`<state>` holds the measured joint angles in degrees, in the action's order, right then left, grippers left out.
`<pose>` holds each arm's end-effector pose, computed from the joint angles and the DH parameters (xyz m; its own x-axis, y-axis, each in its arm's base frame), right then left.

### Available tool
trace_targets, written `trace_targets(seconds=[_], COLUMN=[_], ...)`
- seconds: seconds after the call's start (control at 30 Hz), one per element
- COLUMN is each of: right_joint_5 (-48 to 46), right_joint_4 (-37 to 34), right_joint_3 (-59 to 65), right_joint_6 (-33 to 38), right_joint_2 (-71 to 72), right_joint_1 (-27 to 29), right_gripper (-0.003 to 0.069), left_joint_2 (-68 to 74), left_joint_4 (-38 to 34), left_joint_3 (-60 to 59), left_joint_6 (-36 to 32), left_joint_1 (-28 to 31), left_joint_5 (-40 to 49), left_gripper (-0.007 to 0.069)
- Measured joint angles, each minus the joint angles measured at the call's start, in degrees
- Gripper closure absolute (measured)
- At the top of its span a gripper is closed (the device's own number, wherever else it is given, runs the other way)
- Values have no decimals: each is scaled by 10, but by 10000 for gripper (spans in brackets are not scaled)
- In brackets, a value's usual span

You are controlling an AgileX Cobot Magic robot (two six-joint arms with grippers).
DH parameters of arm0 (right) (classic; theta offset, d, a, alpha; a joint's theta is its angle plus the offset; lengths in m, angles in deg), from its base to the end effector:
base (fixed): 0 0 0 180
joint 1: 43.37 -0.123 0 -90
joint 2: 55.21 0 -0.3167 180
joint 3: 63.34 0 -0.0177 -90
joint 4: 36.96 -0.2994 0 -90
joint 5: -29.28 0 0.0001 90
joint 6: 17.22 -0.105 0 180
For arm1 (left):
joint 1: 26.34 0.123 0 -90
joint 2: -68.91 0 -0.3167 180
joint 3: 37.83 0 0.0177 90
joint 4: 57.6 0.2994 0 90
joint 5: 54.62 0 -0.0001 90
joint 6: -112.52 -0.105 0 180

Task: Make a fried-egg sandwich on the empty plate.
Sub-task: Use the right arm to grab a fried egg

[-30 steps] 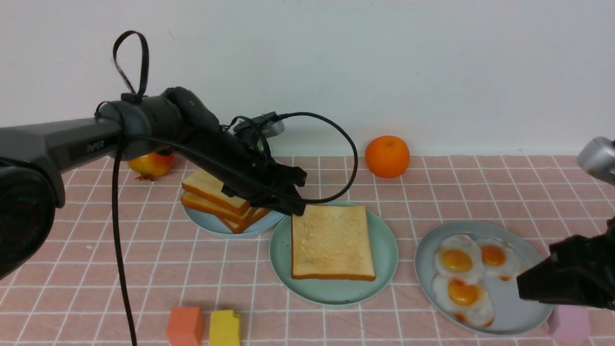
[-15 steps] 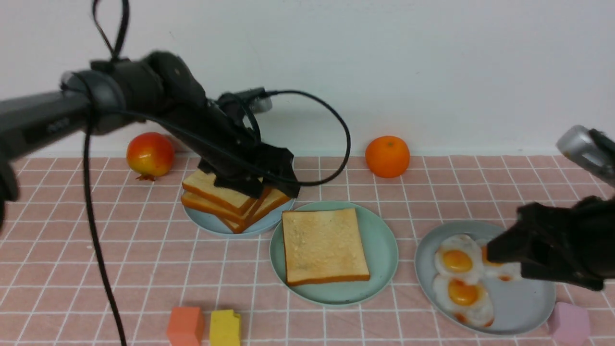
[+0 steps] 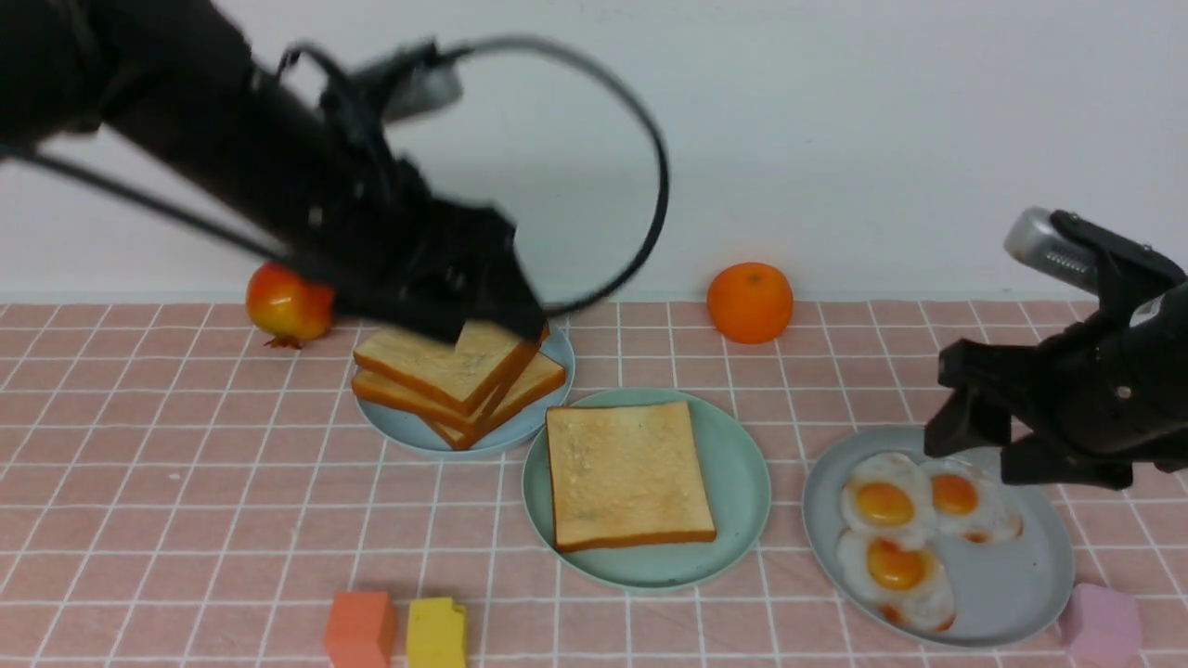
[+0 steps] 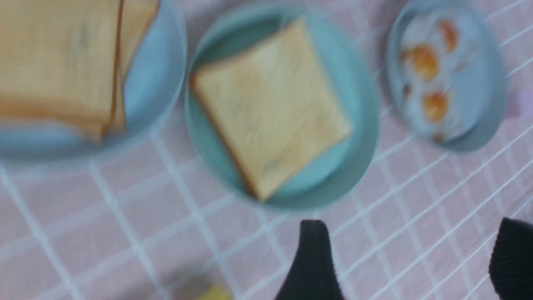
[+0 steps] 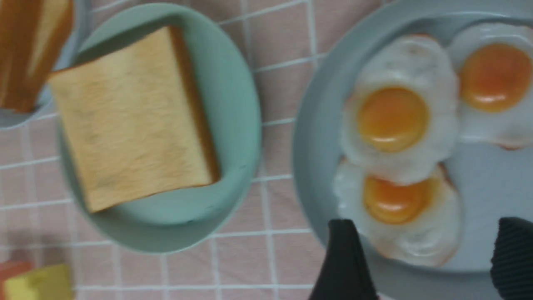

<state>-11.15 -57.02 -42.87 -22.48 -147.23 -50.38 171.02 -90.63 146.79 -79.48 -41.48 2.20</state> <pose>0.3384 0.0652 0.2516 -0.8928 0.2389 -0.3818 0.0979 0.9303 0.3534 0.3860 -0.1541 0.3306 -0.8849 0.1177 -0.4506 0.3418 0.8213 -0.4567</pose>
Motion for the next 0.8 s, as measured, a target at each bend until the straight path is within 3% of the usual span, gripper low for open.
trace_targets(seconds=[0.13,0.3,0.8], right_joint_5=[32,67,103], right_joint_4=[40,10,-52], right_joint_3=[0,0,-19], right_joint_6=[-61,-92,-142], right_joint_2=[-33,-85,-196], right_joint_1=[-1,-1,-1], right_gripper=[76,25,57], left_joint_2=[-3,-6,-10], left_joint_4=[34,37,35], left_joint_3=[-41,-43,-44], left_joint_6=[15,27,28], left_joint_1=[0,0,0], left_joint_5=[-15,-13,-8], left_gripper=[67,67,67])
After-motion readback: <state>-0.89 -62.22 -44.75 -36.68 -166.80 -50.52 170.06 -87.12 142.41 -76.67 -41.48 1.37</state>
